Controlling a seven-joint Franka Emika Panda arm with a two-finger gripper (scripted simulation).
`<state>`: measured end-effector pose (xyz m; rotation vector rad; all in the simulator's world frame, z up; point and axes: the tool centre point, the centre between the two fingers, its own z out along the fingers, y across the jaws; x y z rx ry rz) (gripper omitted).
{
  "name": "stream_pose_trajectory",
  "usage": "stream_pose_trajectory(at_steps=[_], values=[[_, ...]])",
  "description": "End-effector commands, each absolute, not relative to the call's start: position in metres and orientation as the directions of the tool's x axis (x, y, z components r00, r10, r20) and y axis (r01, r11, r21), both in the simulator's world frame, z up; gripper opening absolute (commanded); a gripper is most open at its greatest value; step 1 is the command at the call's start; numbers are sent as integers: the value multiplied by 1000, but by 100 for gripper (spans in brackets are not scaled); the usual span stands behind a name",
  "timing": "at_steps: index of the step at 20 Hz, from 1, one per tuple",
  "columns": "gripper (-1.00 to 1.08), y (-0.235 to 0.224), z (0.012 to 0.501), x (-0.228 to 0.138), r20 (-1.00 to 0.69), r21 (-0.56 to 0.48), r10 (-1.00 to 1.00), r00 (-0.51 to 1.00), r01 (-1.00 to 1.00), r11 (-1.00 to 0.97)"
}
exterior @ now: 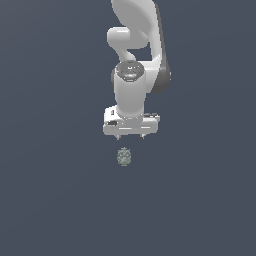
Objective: Pick up the object and move it to a goal position.
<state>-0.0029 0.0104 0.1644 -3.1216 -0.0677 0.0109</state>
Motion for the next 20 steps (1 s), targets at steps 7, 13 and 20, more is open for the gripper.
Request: stream_pose_trajectory(at_steps=[7,13,20], values=[[100,31,162,-10,-22,-16,91,996,90,-996],[100,38,162,-13,-27,-15,106,994,106,-994],[100,25,145,-3,-20,-13,91,996,91,-996]])
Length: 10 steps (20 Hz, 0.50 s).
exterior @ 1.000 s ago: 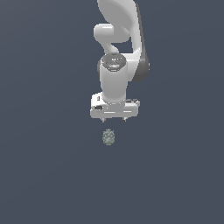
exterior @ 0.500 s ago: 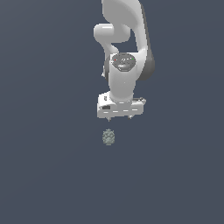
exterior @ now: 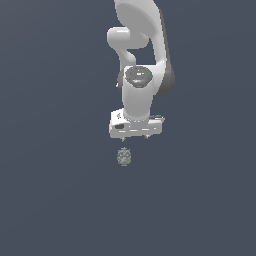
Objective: Pick up the object and move it to a goal position.
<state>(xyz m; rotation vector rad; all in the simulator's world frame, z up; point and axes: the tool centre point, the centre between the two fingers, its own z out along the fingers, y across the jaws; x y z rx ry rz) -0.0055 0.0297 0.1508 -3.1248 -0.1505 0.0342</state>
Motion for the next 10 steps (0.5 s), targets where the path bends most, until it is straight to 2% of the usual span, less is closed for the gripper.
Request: stream_pose_trajectory(at_steps=[1,10], values=[[100,22,141,0,-18,-13,87,996,87,-996],[100,-11,100,20,-3,-3,53,999,53,-999]])
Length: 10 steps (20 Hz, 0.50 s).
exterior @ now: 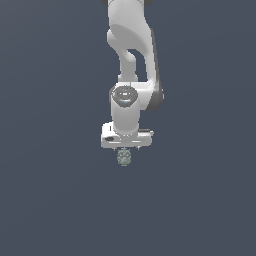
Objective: Pick up the object and move it to a goal position.
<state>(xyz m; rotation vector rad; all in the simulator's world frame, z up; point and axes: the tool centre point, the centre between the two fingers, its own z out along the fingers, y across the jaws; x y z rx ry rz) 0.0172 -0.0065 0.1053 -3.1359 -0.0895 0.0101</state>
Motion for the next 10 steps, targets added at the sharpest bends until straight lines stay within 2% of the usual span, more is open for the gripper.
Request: stream_pose_trajectory(at_steps=[1,10], values=[[100,-13,97,21,-2,-2,51,999,51,-999],[100,-17,88,23,-2,0,47,999,47,-999]])
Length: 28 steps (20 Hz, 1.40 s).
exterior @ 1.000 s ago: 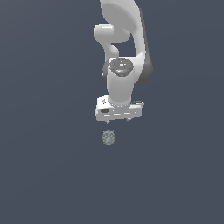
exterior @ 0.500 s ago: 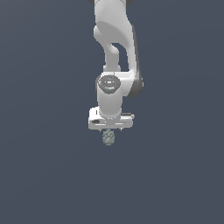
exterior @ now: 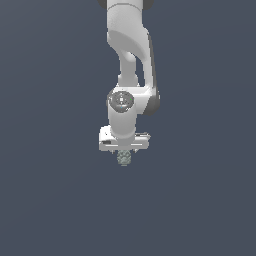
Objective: Pick up the object and move it to a goal position.
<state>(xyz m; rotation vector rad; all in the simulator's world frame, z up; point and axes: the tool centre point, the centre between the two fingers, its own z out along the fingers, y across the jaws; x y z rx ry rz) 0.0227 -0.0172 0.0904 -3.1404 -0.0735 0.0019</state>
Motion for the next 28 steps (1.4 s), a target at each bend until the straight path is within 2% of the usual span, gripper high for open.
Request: stream_pose_trajectory(at_steps=[1,9,14,15,28], values=[[100,-17,85,23,-2,0,47,999,47,-999],[100,-18,47,22,0,0,47,999,47,-999],[100,-18,41,23,0,0,47,999,47,-999],[-100,-18,41,23,0,0,47,999,47,-999],[-100,-17,43,23,1,0,47,999,47,-999]])
